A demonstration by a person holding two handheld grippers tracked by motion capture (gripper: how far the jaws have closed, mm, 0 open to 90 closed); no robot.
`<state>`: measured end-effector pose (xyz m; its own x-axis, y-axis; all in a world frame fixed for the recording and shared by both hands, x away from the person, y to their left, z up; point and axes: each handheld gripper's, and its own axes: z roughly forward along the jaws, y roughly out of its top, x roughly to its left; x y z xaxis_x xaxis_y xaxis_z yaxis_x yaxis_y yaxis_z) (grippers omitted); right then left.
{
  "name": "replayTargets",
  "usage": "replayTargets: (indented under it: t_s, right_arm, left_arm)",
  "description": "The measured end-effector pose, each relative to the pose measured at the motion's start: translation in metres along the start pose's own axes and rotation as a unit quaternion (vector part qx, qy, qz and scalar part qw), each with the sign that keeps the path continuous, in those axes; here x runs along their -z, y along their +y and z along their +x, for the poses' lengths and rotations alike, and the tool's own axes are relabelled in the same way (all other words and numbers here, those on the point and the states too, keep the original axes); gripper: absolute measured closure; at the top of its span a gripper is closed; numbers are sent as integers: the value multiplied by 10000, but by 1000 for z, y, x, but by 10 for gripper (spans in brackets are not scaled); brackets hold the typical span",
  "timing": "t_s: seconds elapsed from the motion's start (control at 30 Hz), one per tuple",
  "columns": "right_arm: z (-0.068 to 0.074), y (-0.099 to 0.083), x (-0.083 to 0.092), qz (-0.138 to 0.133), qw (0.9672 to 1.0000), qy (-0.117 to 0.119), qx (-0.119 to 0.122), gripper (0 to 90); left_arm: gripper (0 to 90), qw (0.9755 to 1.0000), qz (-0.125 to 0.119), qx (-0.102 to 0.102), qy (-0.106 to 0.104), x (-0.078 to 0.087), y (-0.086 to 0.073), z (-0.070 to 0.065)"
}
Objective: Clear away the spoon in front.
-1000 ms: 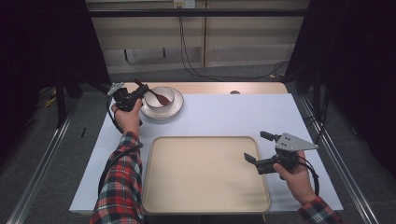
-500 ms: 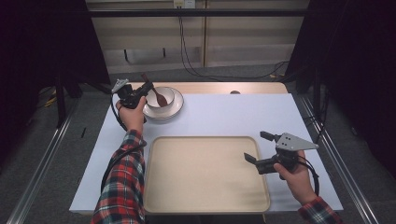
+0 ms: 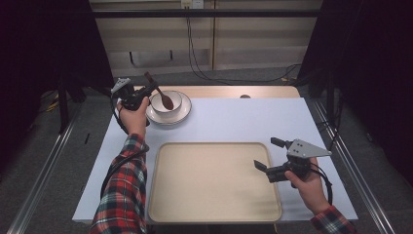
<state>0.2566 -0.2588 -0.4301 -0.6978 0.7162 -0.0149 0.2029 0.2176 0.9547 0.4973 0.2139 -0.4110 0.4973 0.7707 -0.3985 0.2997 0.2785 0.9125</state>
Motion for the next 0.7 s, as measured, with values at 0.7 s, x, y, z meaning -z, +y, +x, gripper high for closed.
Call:
replayTargets:
  t_s: [0.7]
  right_arm:
    - [1,1,0,-111,9998,100,96,16]
  left_arm:
    - [839,9985,57,114,-527,16,13,-14]
